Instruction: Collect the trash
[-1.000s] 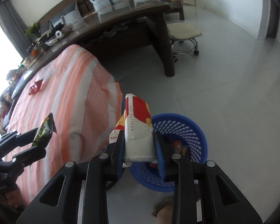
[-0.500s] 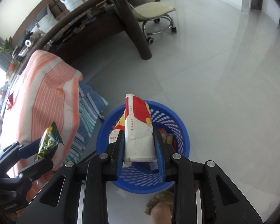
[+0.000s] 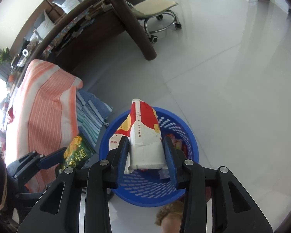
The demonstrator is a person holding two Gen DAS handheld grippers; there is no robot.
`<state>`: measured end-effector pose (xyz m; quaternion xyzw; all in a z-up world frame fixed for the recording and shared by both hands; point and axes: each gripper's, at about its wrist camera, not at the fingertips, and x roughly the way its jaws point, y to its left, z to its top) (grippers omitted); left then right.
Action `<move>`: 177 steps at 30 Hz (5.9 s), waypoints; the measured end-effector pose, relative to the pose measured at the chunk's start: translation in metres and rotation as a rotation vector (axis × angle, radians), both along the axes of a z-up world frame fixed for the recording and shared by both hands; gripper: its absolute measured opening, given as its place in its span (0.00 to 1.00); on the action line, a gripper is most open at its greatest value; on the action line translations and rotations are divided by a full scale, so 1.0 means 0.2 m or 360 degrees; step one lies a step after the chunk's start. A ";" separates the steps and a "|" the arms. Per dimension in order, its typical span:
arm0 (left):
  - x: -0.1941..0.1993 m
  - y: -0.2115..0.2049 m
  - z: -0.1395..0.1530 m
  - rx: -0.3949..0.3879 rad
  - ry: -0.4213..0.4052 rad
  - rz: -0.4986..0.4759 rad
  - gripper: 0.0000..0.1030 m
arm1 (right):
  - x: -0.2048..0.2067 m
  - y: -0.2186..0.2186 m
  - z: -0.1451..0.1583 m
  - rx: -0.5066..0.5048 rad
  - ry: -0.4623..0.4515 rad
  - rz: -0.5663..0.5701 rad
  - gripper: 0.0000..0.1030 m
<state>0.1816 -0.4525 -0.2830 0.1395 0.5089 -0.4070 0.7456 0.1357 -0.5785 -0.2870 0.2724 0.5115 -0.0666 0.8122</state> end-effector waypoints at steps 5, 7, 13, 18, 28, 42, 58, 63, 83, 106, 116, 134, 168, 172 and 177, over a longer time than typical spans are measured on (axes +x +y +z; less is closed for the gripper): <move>0.01 0.02 -0.01 -0.0018 0.0020 0.0035 0.59 | -0.03 -0.03 0.01 0.0059 -0.0035 -0.0039 0.45; 0.00 0.04 0.01 -0.0047 0.0020 0.0047 0.59 | -0.05 -0.04 0.03 0.0075 -0.0061 -0.0052 0.47; -0.08 0.17 0.25 -0.0157 -0.0155 0.0027 0.59 | -0.06 -0.01 0.15 -0.0081 -0.0142 -0.0059 0.64; -0.15 0.46 0.46 -0.0204 -0.0328 0.0049 0.62 | -0.06 0.11 0.31 -0.0389 -0.0241 -0.0025 0.84; -0.06 1.32 0.48 -0.0045 -0.0400 0.0405 0.62 | 0.03 0.80 0.54 -0.0716 -0.0576 0.0364 0.92; 0.20 2.02 0.39 0.0016 -0.0338 0.0697 0.62 | 0.15 1.87 0.37 -0.0634 -0.0579 0.0983 0.93; 0.75 2.04 0.55 -0.0043 -0.0459 0.0353 0.62 | 0.17 1.98 0.29 -0.0631 -0.0471 0.1034 0.97; 0.95 1.97 0.60 -0.0059 -0.0487 0.0295 0.62 | 0.17 1.98 0.29 -0.0630 -0.0472 0.1036 0.97; 0.99 1.87 0.42 0.0115 -0.0381 0.0041 0.23 | 0.20 1.99 0.29 -0.0626 -0.0466 0.1046 0.98; 0.44 2.30 0.41 0.0132 -0.0391 0.0804 0.65 | 0.20 1.97 0.29 -0.0617 -0.0457 0.1019 0.99; 0.46 2.33 0.35 0.0052 -0.0399 0.0850 0.61 | 0.39 1.97 0.31 -0.0655 -0.0335 0.1010 0.99; 0.49 2.36 0.36 0.0109 -0.0363 0.0876 0.61 | 1.63 2.07 0.36 -0.0189 0.0001 -0.0167 1.00; 0.26 2.39 0.40 -0.0126 -0.0242 0.0986 0.62 | 0.34 1.85 0.45 -0.0544 -0.0159 0.0875 0.88; 0.29 2.40 0.42 -0.0125 -0.0286 0.1018 0.64 | 0.35 1.88 0.49 -0.0552 -0.0136 0.0811 0.89; 0.30 2.37 0.44 -0.0068 -0.0355 0.1008 0.64 | 0.42 1.93 0.50 -0.0598 -0.0070 0.0773 0.89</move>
